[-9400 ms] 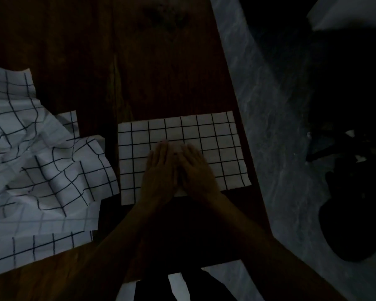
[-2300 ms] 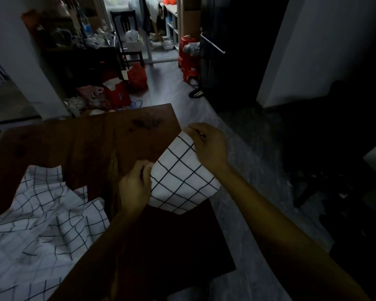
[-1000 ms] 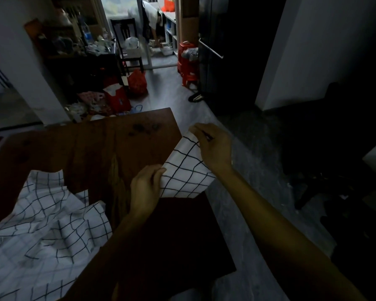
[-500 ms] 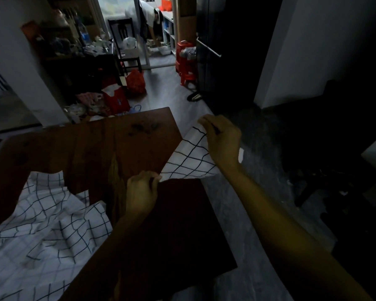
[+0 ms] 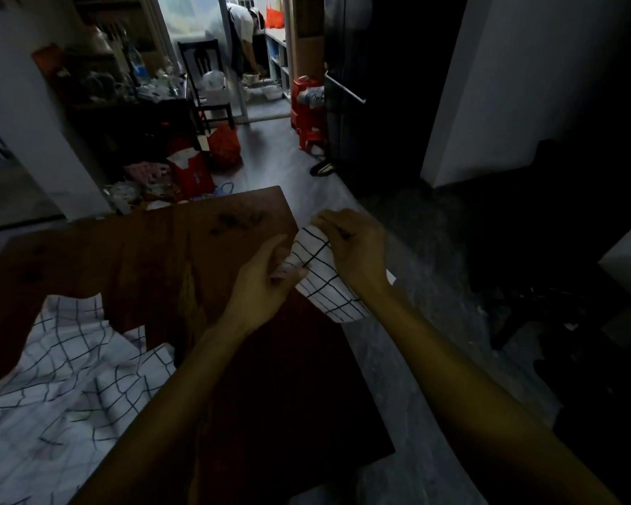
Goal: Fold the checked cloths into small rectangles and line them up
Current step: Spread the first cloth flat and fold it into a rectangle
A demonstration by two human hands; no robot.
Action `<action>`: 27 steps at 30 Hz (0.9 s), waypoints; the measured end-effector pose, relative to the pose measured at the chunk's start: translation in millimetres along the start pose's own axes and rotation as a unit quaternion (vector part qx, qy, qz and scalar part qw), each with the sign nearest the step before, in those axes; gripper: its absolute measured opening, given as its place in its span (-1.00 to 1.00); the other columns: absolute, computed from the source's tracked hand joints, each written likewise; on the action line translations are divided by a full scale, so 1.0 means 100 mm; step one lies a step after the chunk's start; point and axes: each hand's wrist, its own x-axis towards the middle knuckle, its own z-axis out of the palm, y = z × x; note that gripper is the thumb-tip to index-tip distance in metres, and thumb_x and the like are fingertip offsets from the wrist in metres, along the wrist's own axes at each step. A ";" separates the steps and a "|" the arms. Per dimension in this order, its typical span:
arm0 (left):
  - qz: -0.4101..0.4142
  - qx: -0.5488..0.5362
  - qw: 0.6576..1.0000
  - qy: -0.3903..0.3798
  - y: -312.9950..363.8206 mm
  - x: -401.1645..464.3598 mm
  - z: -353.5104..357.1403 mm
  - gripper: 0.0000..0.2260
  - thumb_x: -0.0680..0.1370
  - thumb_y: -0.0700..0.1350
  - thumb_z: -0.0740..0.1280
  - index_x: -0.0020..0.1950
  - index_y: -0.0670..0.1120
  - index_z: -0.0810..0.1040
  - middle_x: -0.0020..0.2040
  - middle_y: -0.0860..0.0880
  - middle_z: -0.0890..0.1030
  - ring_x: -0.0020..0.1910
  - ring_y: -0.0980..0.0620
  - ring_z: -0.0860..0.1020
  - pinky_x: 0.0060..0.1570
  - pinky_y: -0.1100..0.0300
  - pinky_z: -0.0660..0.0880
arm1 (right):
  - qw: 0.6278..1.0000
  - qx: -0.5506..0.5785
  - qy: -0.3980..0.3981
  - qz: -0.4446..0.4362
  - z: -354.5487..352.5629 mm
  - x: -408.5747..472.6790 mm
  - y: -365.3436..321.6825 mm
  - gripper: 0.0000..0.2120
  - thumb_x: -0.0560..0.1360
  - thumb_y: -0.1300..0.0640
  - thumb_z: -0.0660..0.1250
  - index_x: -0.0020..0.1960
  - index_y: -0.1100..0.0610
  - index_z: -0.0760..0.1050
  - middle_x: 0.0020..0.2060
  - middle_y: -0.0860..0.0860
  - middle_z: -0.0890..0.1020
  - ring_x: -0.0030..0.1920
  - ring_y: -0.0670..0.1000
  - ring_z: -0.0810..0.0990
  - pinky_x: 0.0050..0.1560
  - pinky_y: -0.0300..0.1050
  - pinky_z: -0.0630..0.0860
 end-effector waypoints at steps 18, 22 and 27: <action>-0.036 0.016 0.999 -0.012 -0.07 0.09 0.06 -0.81 0.47 -0.20 0.42 0.06 -0.22 0.62 -0.01 -0.08 0.65 -0.09 0.11 0.56 -0.20 0.57 0.38 | 0.989 0.133 -0.012 0.064 -0.13 -0.06 -0.03 -0.83 0.47 0.26 0.39 0.05 0.13 0.60 -0.11 0.08 0.68 -0.09 0.10 0.66 0.04 -0.07 0.59; -0.034 0.029 0.998 0.033 -0.06 0.14 0.03 -0.88 0.47 -0.21 0.41 -0.01 -0.15 0.64 -0.11 0.03 0.62 -0.16 0.15 0.56 -0.20 0.54 0.40 | 0.980 0.148 -0.055 0.119 -0.22 -0.07 -0.21 -0.86 0.51 0.14 0.37 -0.18 0.17 0.64 -0.32 0.12 0.66 -0.31 0.02 0.62 -0.19 -0.02 0.58; 0.012 -0.007 1.000 0.026 -0.01 0.18 -0.01 -0.63 0.38 -0.54 0.24 -0.04 -0.13 0.61 -0.01 -0.08 0.63 -0.07 0.23 0.56 -0.02 0.43 0.48 | 0.944 0.156 -0.173 0.232 -0.32 -0.10 -0.29 -0.54 0.62 -0.11 0.05 -0.24 0.00 0.61 -0.55 0.01 0.55 -0.41 -0.06 0.58 -0.26 -0.31 0.52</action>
